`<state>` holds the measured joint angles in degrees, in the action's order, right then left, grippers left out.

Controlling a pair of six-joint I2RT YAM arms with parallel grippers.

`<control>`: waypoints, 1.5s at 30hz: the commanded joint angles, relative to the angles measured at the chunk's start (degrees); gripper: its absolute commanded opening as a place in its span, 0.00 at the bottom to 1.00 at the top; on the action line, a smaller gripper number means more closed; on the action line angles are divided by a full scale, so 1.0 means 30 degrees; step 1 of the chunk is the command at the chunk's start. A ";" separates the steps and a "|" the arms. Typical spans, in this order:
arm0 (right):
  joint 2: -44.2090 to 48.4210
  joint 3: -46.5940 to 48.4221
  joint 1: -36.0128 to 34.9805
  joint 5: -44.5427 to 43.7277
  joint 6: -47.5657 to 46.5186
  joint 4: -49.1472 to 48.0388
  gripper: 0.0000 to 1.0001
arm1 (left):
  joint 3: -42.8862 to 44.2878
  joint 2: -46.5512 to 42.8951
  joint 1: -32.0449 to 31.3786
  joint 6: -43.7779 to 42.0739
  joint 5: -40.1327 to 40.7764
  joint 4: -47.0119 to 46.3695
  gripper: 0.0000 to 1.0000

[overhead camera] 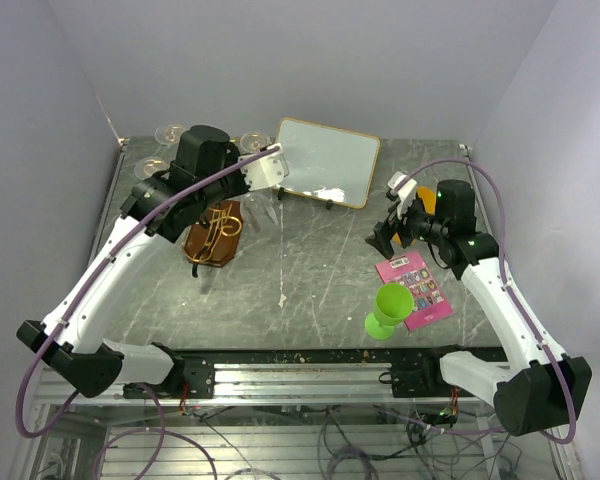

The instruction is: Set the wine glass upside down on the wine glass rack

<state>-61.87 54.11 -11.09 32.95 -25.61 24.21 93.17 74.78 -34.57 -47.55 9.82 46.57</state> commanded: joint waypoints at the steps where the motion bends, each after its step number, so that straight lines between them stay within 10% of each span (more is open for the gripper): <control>1: 0.0102 -0.0372 0.0202 0.0326 -0.0101 -0.0682 0.99 | -0.0326 0.0046 -0.0192 -0.1175 0.1062 -0.0359 0.07; 45: 0.0729 -0.0947 0.0415 0.0121 -0.0197 -0.0958 0.99 | -0.1987 0.2603 -0.0570 -0.1937 0.4997 -0.4011 0.07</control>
<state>-60.77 51.86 -10.28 33.45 -25.82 22.94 87.44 82.83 -35.46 -53.98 23.46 38.79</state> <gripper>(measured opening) 0.989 0.098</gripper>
